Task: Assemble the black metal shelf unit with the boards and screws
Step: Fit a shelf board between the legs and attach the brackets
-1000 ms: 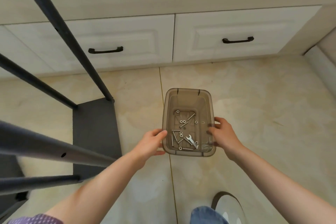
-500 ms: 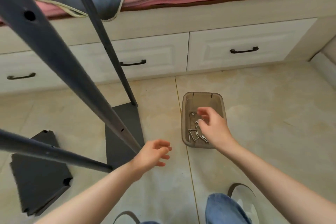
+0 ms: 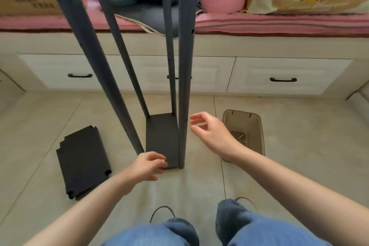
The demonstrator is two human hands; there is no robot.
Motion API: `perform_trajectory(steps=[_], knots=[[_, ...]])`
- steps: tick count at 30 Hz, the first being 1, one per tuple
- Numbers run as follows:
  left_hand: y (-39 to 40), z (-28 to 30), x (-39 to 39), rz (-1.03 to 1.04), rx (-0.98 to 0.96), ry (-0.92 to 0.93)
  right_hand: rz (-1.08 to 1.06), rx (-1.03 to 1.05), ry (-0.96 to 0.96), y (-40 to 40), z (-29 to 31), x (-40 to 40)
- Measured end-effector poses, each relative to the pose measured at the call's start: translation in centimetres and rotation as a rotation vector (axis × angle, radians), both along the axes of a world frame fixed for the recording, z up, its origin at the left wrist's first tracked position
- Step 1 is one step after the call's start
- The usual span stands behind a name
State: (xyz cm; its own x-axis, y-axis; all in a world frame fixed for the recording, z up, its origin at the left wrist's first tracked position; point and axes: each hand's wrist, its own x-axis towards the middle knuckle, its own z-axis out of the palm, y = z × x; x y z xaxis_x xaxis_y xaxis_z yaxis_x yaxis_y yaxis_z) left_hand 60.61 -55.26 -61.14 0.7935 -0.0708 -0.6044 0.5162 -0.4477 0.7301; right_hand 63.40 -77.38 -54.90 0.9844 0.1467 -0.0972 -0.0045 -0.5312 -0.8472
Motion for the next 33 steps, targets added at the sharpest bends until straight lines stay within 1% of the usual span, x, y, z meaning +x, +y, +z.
perform_trajectory(steps=[2,5,7,9,13,16,19,25,30,33], knots=[[1.6,0.5,-0.6,0.065,0.049,-0.010,0.020,-0.007,-0.001,0.8,0.4,0.0],[3.7,1.3,-0.6,0.222,0.146,-0.057,0.008,-0.011,0.006,1.4,0.9,0.2],[4.7,2.0,-0.3,0.315,0.187,-0.126,-0.002,-0.014,0.000,1.5,1.1,0.5],[5.1,2.8,0.4,0.332,0.214,-0.230,-0.002,-0.003,-0.016,1.6,1.3,0.8],[4.8,4.0,1.8,0.258,0.199,-0.471,-0.004,0.034,-0.060,1.8,1.3,1.6],[4.2,3.9,2.5,0.174,0.158,-0.554,0.006,0.022,-0.131,2.1,1.0,2.1],[4.3,3.3,3.1,0.194,0.081,-0.567,0.011,-0.008,-0.188,2.1,0.7,2.7],[4.1,2.9,4.1,0.197,0.061,-0.563,0.033,-0.075,-0.230,1.5,0.2,4.5],[2.5,2.7,4.5,0.062,0.100,-0.580,0.021,-0.134,-0.266,0.4,0.4,6.3],[1.3,3.0,5.0,-0.035,0.114,-0.540,-0.010,-0.168,-0.271,-0.6,0.6,7.4]])
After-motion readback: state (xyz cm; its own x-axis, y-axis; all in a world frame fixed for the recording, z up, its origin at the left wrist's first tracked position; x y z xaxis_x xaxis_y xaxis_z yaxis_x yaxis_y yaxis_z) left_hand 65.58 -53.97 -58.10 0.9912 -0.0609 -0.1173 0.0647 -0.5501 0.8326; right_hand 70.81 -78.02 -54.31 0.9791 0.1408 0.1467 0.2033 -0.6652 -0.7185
